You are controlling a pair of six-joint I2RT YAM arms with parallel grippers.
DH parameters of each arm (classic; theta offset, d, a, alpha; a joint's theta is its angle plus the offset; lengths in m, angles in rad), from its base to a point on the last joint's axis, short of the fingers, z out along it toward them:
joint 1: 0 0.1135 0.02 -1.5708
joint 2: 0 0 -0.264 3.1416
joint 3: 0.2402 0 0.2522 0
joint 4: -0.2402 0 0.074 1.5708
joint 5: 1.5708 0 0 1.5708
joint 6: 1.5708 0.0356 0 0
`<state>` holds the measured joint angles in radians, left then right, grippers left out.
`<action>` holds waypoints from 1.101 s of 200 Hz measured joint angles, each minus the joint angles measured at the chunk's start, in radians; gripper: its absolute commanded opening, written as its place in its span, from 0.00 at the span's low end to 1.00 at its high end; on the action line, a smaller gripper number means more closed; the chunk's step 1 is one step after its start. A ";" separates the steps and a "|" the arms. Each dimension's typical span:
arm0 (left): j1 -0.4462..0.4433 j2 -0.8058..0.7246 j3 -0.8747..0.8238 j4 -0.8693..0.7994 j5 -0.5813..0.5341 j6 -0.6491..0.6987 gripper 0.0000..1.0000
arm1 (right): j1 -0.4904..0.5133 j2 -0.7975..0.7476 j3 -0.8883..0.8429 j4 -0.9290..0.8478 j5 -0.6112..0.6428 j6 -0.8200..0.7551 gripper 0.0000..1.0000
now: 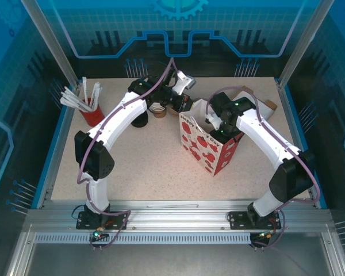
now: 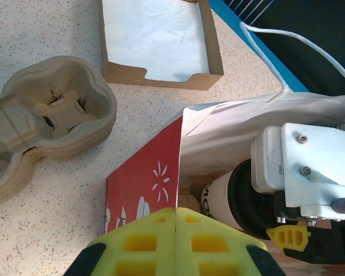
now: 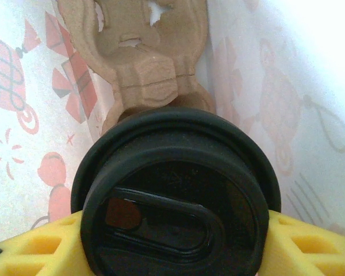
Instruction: Pack the takeout coffee
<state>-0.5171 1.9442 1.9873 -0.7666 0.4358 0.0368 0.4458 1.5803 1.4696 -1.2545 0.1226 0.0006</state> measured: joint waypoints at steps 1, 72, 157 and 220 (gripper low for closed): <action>0.000 0.000 0.000 0.000 0.000 0.000 0.00 | 0.000 0.000 0.000 0.000 0.000 0.000 0.28; 0.000 0.000 0.000 0.000 0.000 0.000 0.00 | 0.000 0.012 -0.011 0.002 0.003 0.000 0.28; 0.000 0.000 0.000 -0.014 0.000 0.000 0.00 | 0.000 0.028 -0.012 0.001 0.008 -0.001 0.29; 0.000 0.002 0.008 -0.018 0.000 0.000 0.00 | 0.000 0.053 -0.004 -0.005 0.027 -0.002 0.29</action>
<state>-0.5175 1.9461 1.9949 -0.7845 0.4358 0.0372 0.4461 1.6337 1.4658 -1.2591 0.1501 -0.0010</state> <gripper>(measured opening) 0.059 0.621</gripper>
